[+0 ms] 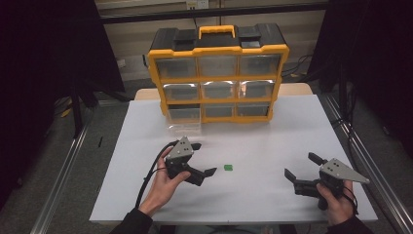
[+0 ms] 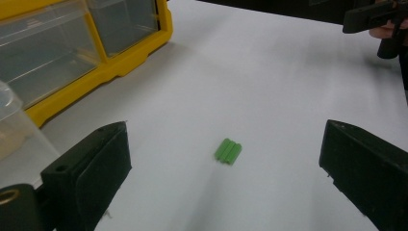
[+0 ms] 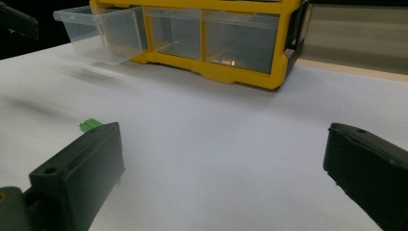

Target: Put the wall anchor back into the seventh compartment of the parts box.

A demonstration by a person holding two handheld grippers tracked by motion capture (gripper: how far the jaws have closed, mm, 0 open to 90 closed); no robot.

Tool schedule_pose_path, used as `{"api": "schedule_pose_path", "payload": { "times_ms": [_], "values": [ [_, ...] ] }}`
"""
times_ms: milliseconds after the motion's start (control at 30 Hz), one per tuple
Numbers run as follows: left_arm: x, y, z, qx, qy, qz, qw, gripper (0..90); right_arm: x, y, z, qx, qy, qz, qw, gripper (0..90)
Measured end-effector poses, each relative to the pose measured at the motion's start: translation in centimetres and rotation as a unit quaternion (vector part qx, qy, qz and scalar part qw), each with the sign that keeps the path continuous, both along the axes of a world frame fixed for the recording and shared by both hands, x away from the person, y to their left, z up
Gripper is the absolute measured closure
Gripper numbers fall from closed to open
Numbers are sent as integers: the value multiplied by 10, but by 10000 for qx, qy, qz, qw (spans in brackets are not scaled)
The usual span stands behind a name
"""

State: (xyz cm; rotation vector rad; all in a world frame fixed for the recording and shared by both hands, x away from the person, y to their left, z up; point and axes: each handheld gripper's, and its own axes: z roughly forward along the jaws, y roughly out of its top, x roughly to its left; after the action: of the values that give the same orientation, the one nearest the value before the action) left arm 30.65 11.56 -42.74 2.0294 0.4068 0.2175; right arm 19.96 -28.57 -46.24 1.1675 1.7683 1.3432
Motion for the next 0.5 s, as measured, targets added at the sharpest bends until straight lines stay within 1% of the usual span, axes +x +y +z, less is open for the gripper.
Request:
{"api": "schedule_pose_path", "payload": {
  "times_ms": [33, 67, 100, 133, 167, 200, 233, 267, 300, 333, 367, 400, 467, 500],
  "values": [
    [1, -2, 1, 7, 23, 10, 10000, 44, 0, 0, 0, -1, 9, 10, 10000, 1],
    [3, -4, 0, -7, 68, -119, 9999, 47, 0, 0, 0, 2, 5, 20, 10000, 1],
    [4, -7, 1, 118, 123, -158, 9997, 54, 0, 0, 0, -6, -16, 19, 10000, 1],
    [6, -10, 1, 144, 110, -222, 9996, 55, 0, 0, 0, -17, -6, 42, 10000, 1],
    [7, -12, 1, 183, 131, -197, 9996, 55, 0, 0, 0, -14, -17, 52, 10000, 1],
    [8, -15, 1, 171, 177, -219, 9995, 54, 0, 1, 0, -27, -36, 49, 10000, 1],
    [9, -18, 2, 287, 206, -280, 9990, 55, 0, 1, 0, -11, -33, 63, 10000, 1],
    [10, -20, 2, 340, 245, -343, 9985, 55, 0, 1, 1, -18, -38, 64, 10000, 0],
    [10, -23, 2, 358, 286, -338, 9984, 54, -1, 1, 1, -14, -32, 89, 10000, 0],
    [12, -25, 2, 411, 292, -397, 9979, 54, -1, 1, 1, -20, -43, 91, 9999, 0],
    [13, -27, 2, 395, 329, -465, 9976, 54, 0, 1, 1, 0, -48, 87, 10000, 0],
    [13, -30, 2, 415, 386, -478, 9972, 54, 0, 1, 1, 1, -46, 79, 10000, 0],
    [14, -32, 4, 555, 382, -597, 9959, 54, 0, 1, 1, 1, -46, 81, 10000, 0],
    [13, -33, 4, 581, 410, -603, 9956, 54, 0, 1, 1, 9, -47, 81, 10000, 0]
  ]
}}
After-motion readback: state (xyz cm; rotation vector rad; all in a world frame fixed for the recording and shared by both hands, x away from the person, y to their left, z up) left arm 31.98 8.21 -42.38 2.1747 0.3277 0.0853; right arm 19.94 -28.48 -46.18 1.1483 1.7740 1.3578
